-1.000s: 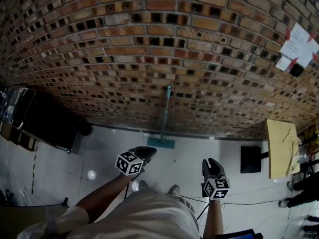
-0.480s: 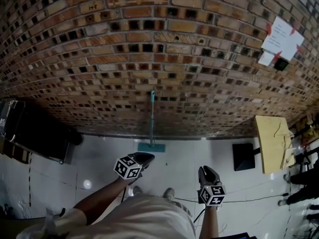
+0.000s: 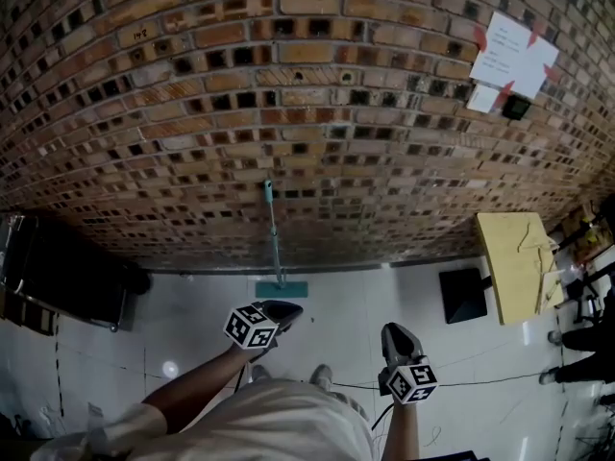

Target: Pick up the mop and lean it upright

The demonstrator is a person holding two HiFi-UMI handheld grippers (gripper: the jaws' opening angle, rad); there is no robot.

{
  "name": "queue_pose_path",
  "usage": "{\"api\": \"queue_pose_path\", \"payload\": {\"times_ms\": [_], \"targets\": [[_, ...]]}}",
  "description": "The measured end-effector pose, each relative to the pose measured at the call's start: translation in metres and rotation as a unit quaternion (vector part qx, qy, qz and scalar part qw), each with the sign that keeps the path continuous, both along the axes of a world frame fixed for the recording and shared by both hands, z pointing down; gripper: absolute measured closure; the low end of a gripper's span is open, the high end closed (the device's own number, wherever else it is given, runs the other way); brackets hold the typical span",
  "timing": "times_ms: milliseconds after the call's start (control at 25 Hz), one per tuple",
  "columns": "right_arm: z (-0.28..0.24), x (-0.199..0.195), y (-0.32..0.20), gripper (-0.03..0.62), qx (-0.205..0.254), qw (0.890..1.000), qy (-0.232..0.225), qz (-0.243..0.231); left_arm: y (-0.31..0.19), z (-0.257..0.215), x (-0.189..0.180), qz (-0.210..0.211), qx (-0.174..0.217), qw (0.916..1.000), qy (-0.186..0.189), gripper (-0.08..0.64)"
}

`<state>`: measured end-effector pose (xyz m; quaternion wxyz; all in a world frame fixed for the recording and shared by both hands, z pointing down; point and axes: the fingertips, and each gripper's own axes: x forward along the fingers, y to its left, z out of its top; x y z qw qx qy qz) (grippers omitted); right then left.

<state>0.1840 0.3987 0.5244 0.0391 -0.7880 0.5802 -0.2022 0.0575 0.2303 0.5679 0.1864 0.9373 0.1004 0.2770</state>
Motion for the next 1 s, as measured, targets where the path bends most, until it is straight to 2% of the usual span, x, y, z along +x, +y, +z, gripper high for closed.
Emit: {"api": "queue_pose_path", "payload": {"times_ms": [80, 200, 400, 640, 1000], "targets": [[-0.003, 0.001, 0.005, 0.588, 0.0, 1.0, 0.021, -0.007, 0.008, 0.0, 0.007, 0.006, 0.001, 1.0, 0.0, 0.54], [-0.005, 0.007, 0.01, 0.592, 0.011, 1.0, 0.028, -0.009, 0.02, 0.0, 0.016, 0.014, -0.001, 0.9999, -0.001, 0.54], [0.004, 0.013, 0.03, 0.592, 0.017, 1.0, -0.001, 0.011, 0.047, -0.005, 0.024, 0.018, -0.043, 0.9989, -0.004, 0.54], [0.003, 0.036, 0.047, 0.592, 0.026, 0.999, -0.004, 0.022, 0.073, -0.013, 0.046, 0.031, -0.036, 0.9989, 0.001, 0.54], [0.034, 0.046, 0.078, 0.592, 0.01, 0.999, -0.03, 0.014, 0.122, 0.022, 0.053, 0.043, -0.032, 0.9977, -0.043, 0.54]]}}
